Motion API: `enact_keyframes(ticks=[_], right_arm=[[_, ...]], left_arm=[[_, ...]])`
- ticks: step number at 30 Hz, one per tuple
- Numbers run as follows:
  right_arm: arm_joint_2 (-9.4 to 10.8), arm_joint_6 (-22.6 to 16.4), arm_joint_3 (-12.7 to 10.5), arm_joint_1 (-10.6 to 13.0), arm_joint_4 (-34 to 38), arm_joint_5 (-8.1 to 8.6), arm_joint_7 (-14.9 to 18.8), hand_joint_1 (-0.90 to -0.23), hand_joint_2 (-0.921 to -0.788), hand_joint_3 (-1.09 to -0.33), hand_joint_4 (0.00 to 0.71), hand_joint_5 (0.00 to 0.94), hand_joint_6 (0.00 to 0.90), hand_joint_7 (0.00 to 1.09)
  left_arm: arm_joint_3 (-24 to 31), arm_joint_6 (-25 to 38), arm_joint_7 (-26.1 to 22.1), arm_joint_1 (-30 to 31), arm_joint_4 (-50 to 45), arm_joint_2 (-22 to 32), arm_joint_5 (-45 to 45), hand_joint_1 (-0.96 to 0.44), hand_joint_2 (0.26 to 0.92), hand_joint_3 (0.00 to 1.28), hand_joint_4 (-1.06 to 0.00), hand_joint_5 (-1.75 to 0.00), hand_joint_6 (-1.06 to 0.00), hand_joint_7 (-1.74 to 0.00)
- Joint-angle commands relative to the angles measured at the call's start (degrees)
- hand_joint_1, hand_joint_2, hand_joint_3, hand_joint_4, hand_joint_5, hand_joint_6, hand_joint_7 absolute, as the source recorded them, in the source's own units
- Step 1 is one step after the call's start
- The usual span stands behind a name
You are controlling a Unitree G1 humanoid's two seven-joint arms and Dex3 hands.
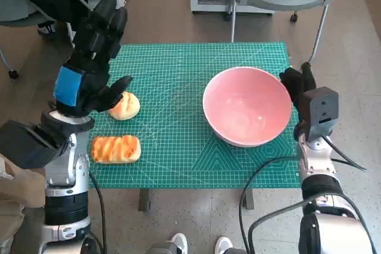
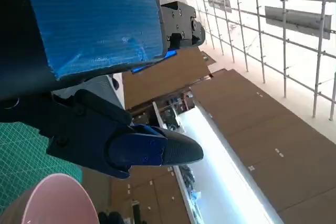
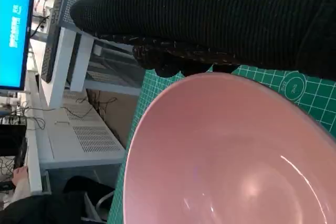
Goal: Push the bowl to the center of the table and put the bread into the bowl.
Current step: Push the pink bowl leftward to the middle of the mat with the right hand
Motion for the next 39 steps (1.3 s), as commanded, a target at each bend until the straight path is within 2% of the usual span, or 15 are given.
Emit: enact_keyframes(ticks=[1, 9, 19, 22, 25, 31, 37, 39], right_arm=[[0.8, 1.5, -0.1, 1.8, 1.1, -0.16, 0.0, -0.562, -0.921, -0.844, 0.158, 0.000, 0.104, 0.17], [1.9, 2.1, 0.6, 1.8, 1.0, -0.71, -0.4, -0.558, -0.921, -0.847, 0.163, 0.003, 0.108, 0.16], [3.1, 2.3, 0.1, 1.8, 0.9, -0.47, -0.2, -0.561, -0.921, -0.842, 0.172, 0.005, 0.116, 0.15], [4.2, 2.5, 0.3, 1.4, 1.1, -0.66, -0.1, -0.559, -0.921, -0.841, 0.166, 0.002, 0.123, 0.15], [5.0, 2.4, -0.3, 1.2, 1.1, 0.05, 1.1, -0.560, -0.921, -0.837, 0.156, 0.000, 0.128, 0.15], [5.9, 2.3, -1.1, 1.0, 1.1, 0.47, 2.4, -0.551, -0.921, -0.832, 0.149, 0.000, 0.127, 0.15], [6.6, 2.3, -0.8, 0.8, 1.1, -0.29, 2.1, -0.532, -0.921, -0.837, 0.147, 0.000, 0.128, 0.14], [6.9, 2.4, -0.2, 0.7, 1.1, -1.03, 1.5, -0.533, -0.921, -0.839, 0.148, 0.000, 0.130, 0.14]], left_arm=[[0.4, 0.6, 0.3, 1.0, -1.3, 0.2, -0.7, -0.63, 0.921, 0.33, -0.05, 0.00, 0.00, -0.33], [0.5, 1.4, 0.6, 1.5, -2.2, 0.1, -0.9, -0.62, 0.921, 0.33, -0.04, 0.00, 0.00, -0.33], [0.5, 1.7, 0.8, 1.9, -2.7, 0.2, -0.8, -0.62, 0.921, 0.33, -0.04, 0.00, 0.00, -0.33], [0.6, 1.9, 0.9, 2.3, -3.4, 0.2, -0.8, -0.61, 0.921, 0.33, -0.04, 0.00, 0.00, -0.33], [0.7, 2.0, 1.0, 2.6, -3.8, 0.3, -0.8, -0.61, 0.921, 0.34, -0.04, 0.00, 0.00, -0.33], [0.8, 2.2, 1.2, 2.9, -4.3, 0.4, -0.8, -0.61, 0.921, 0.34, -0.04, 0.00, 0.00, -0.33], [0.8, 2.4, 1.6, 3.2, -4.8, 0.4, -0.6, -0.61, 0.921, 0.34, -0.04, 0.00, 0.00, -0.33], [0.9, 2.5, 1.7, 3.4, -5.0, 0.5, -0.7, -0.61, 0.921, 0.34, -0.04, 0.00, 0.00, -0.33]])
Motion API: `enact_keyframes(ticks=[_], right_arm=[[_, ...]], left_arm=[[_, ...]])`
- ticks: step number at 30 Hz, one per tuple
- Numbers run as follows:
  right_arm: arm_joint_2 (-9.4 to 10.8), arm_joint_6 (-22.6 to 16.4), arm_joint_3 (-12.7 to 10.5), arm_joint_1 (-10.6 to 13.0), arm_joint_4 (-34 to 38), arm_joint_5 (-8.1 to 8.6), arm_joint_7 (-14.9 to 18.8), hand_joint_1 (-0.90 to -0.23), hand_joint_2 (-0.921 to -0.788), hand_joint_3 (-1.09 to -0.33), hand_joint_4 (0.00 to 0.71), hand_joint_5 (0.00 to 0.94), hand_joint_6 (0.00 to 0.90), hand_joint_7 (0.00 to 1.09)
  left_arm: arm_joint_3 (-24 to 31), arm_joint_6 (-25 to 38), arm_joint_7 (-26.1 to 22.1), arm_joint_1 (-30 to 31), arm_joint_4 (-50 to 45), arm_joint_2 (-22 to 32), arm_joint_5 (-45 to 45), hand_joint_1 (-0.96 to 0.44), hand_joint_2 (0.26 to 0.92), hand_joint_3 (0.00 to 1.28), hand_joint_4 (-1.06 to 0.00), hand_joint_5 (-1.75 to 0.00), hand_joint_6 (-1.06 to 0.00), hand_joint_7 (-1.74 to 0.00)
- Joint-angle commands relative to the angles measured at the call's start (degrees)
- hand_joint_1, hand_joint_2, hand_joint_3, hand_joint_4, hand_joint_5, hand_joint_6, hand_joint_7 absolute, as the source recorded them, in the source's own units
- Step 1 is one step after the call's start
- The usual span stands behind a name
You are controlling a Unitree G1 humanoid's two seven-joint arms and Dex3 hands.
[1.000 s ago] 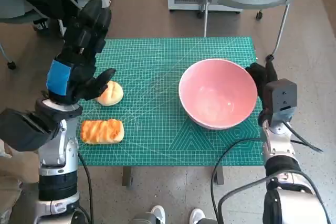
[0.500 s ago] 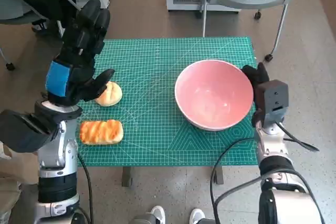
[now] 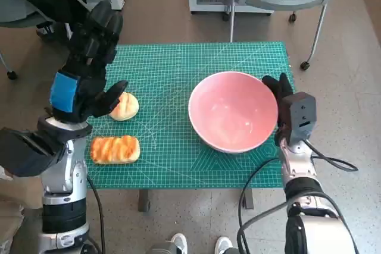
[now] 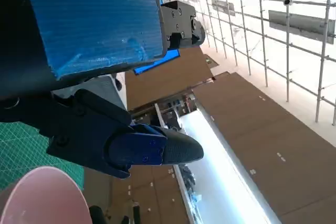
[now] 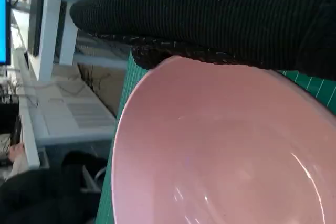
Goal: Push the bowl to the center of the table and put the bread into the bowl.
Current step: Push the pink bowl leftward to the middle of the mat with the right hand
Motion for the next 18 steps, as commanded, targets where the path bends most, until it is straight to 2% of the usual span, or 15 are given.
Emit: enact_keyframes(ticks=[1, 10, 18], right_arm=[[0.8, 1.2, 0.9, 0.3, 1.0, -0.80, -0.4, -0.534, -0.921, -0.839, 0.148, 0.001, 0.130, 0.14], [1.5, 1.1, 2.4, 0.3, 1.1, -1.86, -1.3, -0.548, -0.921, -0.845, 0.164, 0.008, 0.136, 0.13], [2.0, 1.3, 3.1, 0.0, 1.1, -1.54, -1.2, -0.559, -0.921, -0.846, 0.173, 0.009, 0.150, 0.13]], left_arm=[[0.4, 0.4, 0.4, 0.6, -1.4, 0.5, -0.3, -0.61, 0.921, 0.34, -0.04, 0.00, 0.00, -0.33], [0.5, 0.7, 1.0, 1.1, -2.2, 0.5, 0.0, -0.61, 0.921, 0.35, -0.04, 0.00, 0.00, -0.33], [0.5, 1.2, 1.8, 1.3, -3.2, 0.7, 0.5, -0.59, 0.921, 0.36, -0.04, 0.00, 0.00, -0.34]])
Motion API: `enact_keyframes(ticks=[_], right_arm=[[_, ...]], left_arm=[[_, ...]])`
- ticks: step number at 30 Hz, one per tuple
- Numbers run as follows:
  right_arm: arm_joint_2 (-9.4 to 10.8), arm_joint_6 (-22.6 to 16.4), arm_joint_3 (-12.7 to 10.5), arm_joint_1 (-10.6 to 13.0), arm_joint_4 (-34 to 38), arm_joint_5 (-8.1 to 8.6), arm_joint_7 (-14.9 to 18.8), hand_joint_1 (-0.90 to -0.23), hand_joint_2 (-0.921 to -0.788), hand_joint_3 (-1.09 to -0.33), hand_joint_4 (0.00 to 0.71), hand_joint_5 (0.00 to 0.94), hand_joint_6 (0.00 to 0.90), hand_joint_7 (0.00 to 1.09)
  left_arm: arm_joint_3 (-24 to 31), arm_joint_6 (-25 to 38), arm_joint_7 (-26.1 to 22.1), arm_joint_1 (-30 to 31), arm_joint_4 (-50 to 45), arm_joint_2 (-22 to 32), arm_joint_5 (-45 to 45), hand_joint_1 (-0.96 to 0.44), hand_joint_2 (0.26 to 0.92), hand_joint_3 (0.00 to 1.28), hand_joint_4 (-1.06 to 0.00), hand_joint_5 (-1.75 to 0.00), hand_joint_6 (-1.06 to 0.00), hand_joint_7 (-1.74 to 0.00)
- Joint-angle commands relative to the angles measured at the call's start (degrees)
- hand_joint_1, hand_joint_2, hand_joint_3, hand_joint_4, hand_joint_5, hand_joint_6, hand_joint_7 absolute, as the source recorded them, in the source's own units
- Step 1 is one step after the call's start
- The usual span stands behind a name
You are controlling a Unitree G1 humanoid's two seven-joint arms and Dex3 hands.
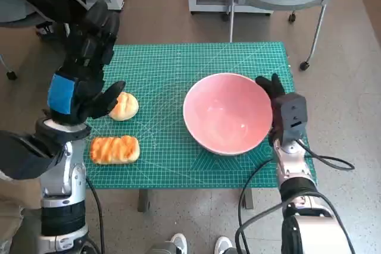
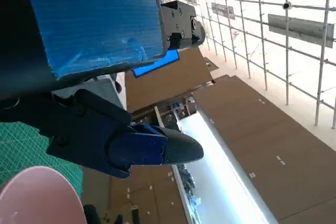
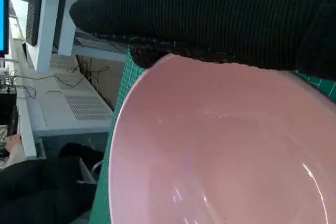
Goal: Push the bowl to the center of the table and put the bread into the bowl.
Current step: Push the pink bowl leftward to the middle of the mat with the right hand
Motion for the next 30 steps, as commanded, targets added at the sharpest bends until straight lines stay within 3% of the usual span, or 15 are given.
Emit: enact_keyframes(ticks=[1, 30], right_arm=[[0.9, 1.3, 0.4, 0.2, 1.1, -0.51, 0.0, -0.558, -0.921, -0.846, 0.173, 0.009, 0.151, 0.13], [3.2, 1.8, -0.4, -1.7, 1.2, 0.40, 0.7, -0.545, -0.921, -0.857, 0.149, 0.000, 0.147, 0.11]], left_arm=[[0.3, 0.7, 0.7, 0.5, -1.6, 0.7, 0.5, -0.59, 0.921, 0.37, -0.04, 0.00, 0.00, -0.34], [0.3, 0.2, 1.4, 0.4, -1.2, 0.8, 1.8, -0.59, 0.921, 0.38, -0.04, 0.00, 0.00, -0.32]])
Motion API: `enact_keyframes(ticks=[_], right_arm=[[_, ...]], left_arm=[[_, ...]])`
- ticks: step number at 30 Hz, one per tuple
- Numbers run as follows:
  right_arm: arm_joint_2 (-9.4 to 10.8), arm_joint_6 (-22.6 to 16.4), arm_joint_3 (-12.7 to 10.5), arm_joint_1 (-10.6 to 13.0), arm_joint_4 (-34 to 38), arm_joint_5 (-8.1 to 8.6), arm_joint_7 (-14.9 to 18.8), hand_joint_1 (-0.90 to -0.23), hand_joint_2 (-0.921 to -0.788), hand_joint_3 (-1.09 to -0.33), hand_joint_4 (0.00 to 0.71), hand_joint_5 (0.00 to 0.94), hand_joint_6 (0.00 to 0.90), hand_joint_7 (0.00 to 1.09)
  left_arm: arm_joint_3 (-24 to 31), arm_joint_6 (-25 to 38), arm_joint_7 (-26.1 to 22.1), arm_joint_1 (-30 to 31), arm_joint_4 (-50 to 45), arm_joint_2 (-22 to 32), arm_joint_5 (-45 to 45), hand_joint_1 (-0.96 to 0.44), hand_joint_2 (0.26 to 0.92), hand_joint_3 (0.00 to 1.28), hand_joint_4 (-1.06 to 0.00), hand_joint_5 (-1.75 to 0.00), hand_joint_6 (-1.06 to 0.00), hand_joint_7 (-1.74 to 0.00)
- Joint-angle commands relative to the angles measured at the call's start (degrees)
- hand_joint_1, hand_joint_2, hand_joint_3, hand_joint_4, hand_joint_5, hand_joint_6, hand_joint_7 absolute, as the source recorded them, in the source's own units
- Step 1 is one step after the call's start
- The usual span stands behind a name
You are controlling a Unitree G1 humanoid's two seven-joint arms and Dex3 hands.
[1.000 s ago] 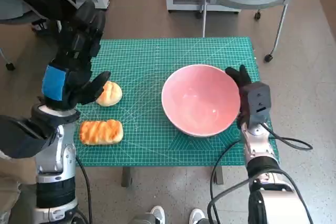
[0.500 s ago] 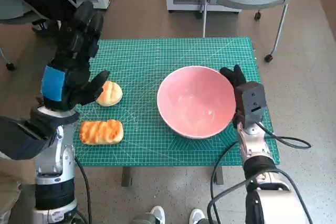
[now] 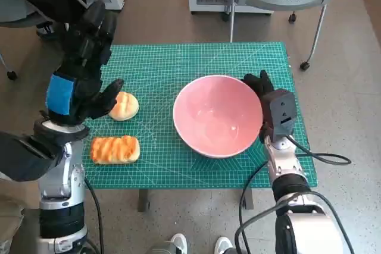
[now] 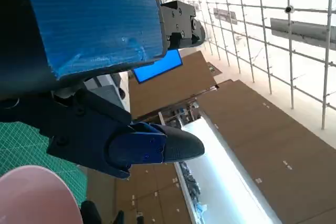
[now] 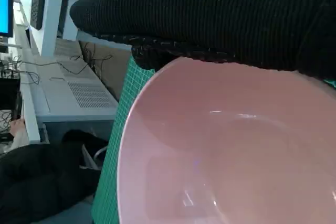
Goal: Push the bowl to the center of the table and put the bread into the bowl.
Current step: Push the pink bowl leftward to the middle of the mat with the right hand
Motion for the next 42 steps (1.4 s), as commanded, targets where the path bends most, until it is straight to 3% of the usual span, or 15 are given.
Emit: enact_keyframes(ticks=[1, 6, 21, 25, 33, 36, 42], right_arm=[[0.9, 1.3, -0.3, -0.1, 1.0, 0.29, 0.7, -0.545, -0.921, -0.858, 0.149, 0.000, 0.147, 0.11], [1.8, 1.8, -1.2, -1.1, 0.8, 1.29, 1.7, -0.518, -0.921, -0.859, 0.135, 0.000, 0.143, 0.11], [2.7, 2.6, -1.3, -2.4, 1.0, 0.69, 1.6, -0.503, -0.921, -0.866, 0.129, 0.000, 0.143, 0.10], [3.7, 3.1, -0.2, -3.8, 1.0, -0.51, 0.4, -0.511, -0.921, -0.864, 0.134, 0.003, 0.145, 0.10], [3.9, 3.3, 0.2, -4.2, 1.1, -0.38, 0.1, -0.511, -0.921, -0.863, 0.145, 0.006, 0.147, 0.10], [4.8, 3.3, 1.8, -5.3, 1.2, -1.88, -0.7, -0.515, -0.921, -0.860, 0.157, 0.011, 0.150, 0.10], [5.2, 3.2, 2.6, -5.9, 1.3, -2.53, -0.7, -0.515, -0.921, -0.855, 0.164, 0.011, 0.151, 0.09]], left_arm=[[0.3, -0.5, 0.2, 0.3, -0.2, 0.6, 0.3, -0.59, 0.921, 0.38, -0.04, 0.00, 0.00, -0.32], [0.3, -0.2, 0.3, 0.8, -1.0, 0.5, 0.1, -0.59, 0.921, 0.39, -0.04, 0.00, 0.00, -0.32], [0.5, 0.4, 0.9, 1.4, -2.2, 0.6, 0.1, -0.58, 0.921, 0.39, -0.04, 0.00, 0.00, -0.32], [0.7, 1.2, 1.6, 2.0, -3.5, 0.7, 0.3, -0.58, 0.921, 0.40, -0.04, 0.00, 0.00, -0.32], [0.7, 1.8, 2.0, 2.3, -4.3, 0.7, 0.3, -0.58, 0.921, 0.40, -0.03, 0.00, 0.00, -0.32], [1.3, 2.3, 2.7, 3.4, -5.7, 0.6, 0.2, -0.58, 0.921, 0.40, -0.03, 0.00, 0.00, -0.32], [1.5, 3.0, 3.5, 4.1, -6.8, 0.5, 0.2, -0.58, 0.921, 0.41, -0.03, 0.00, 0.00, -0.33]])
